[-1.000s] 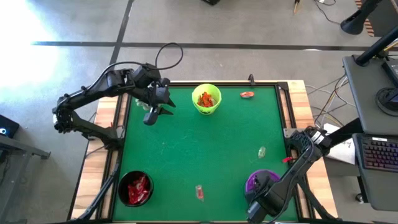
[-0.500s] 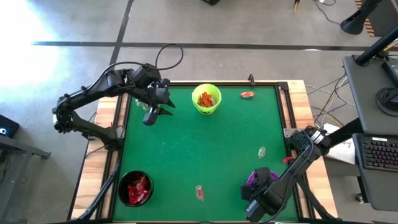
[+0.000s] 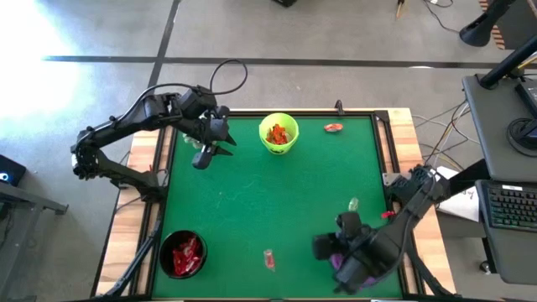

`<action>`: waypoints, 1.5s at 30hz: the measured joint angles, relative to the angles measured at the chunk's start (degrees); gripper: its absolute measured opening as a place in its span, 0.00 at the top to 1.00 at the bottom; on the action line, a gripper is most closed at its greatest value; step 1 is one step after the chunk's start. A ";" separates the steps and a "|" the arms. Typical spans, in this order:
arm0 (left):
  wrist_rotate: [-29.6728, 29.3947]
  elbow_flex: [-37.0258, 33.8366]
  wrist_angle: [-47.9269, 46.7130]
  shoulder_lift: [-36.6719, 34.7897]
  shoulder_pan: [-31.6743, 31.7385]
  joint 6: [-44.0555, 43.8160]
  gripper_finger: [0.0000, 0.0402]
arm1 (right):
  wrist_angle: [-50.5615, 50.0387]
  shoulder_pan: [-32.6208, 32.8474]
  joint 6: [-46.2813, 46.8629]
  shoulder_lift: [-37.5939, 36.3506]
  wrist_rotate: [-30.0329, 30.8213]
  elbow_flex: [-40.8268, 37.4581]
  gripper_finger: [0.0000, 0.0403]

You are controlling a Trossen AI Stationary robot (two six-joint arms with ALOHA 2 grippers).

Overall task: Organize candy in baskets
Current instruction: Put the green candy into the violet bucket

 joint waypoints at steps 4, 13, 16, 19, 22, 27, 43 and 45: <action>-0.04 0.00 -0.08 0.00 0.01 -0.58 0.66 | -0.13 -4.60 -3.85 -2.43 1.72 -1.77 0.66; -1.59 0.00 -1.10 0.00 0.00 -0.24 0.66 | -0.10 -19.16 -26.36 -5.93 2.85 -8.60 0.66; -1.66 0.00 -2.39 0.00 0.02 0.27 0.66 | -0.11 -24.67 -36.37 -6.35 2.70 -10.96 0.66; -1.70 0.00 -3.09 0.00 0.02 0.47 0.66 | -0.03 -30.31 -42.38 -6.52 2.23 -12.23 0.66; -1.73 0.00 -3.15 -0.33 0.02 0.60 0.66 | 0.20 -36.10 -49.11 -6.53 -1.12 -13.36 0.66; -3.57 0.00 -3.30 -1.24 0.01 0.84 0.66 | 0.20 -43.91 -59.02 -6.53 -4.66 -14.86 0.66; -9.97 0.00 -6.45 -3.87 0.07 0.28 0.66 | -0.20 -51.48 -61.38 -6.70 -7.29 -28.16 0.66; -10.63 0.00 -6.52 -4.77 0.07 0.26 0.66 | -0.12 -51.22 -59.54 -6.75 -7.41 -30.95 0.66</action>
